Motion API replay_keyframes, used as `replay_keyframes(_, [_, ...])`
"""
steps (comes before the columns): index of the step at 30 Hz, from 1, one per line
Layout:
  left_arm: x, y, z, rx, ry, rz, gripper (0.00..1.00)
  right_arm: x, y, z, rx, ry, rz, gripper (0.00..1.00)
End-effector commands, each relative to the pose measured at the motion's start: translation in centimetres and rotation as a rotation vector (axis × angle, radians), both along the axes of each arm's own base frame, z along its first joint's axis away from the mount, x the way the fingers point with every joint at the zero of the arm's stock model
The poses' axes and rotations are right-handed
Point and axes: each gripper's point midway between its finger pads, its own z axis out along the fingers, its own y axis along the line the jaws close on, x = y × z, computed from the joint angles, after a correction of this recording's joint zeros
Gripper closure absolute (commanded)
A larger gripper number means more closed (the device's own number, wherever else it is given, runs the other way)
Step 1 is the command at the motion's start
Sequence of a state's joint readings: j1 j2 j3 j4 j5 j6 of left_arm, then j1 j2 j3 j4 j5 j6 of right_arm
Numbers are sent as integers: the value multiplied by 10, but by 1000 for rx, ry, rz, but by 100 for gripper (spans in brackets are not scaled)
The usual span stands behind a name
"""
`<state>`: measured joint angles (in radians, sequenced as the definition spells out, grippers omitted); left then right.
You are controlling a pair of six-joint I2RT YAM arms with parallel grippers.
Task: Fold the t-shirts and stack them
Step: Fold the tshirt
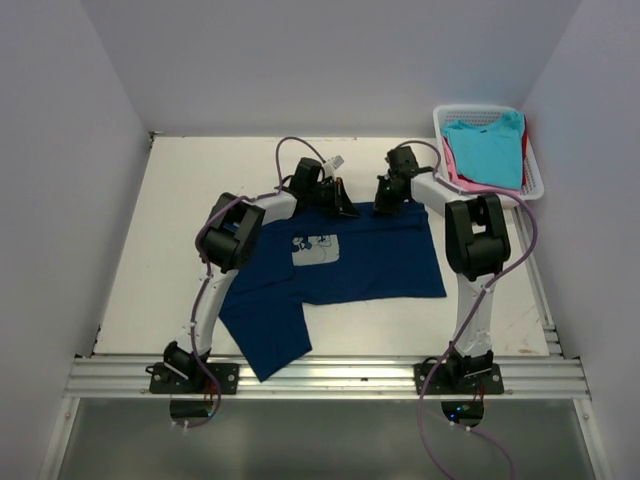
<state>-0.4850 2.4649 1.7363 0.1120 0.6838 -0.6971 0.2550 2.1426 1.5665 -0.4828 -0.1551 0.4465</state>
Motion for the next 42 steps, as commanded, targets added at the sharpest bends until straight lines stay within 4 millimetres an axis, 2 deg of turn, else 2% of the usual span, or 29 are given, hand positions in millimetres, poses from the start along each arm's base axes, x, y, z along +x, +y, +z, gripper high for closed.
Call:
replay_keyframes(1, [1,9,-21,58,19,46,100,-9,-1,0,-2,-7,9,100])
replay_keyframes(7, [1,11,-26,71,27,55,100,-22,-7,1,-24,7,21,100])
replay_keyframes(21, [3,18,-32,80,41,73,100,-49,-27,57,-83,-46,15,100])
replay_keyframes(25, [3,20,-34,82,46,76,100,-59,-33,59,-100,-34,7,100])
replay_keyframes(30, [0,27,-38,79,57,83,100,-73,-36,48,-105,-4,0,100])
replay_keyframes(34, [-1,29,-38,77,58,85,100,-67,-32,49,-82,-24,-5,100])
replay_keyframes(39, [-1,31,-38,78,59,88,100,-36,-19,57,-50,-58,8,100])
replay_keyframes(40, [-1,31,-37,77,59,89,100,-27,-16,65,-41,-76,9,100])
replay_keyframes(42, [-1,31,-38,78,59,88,100,-19,-13,56,-45,-51,17,100])
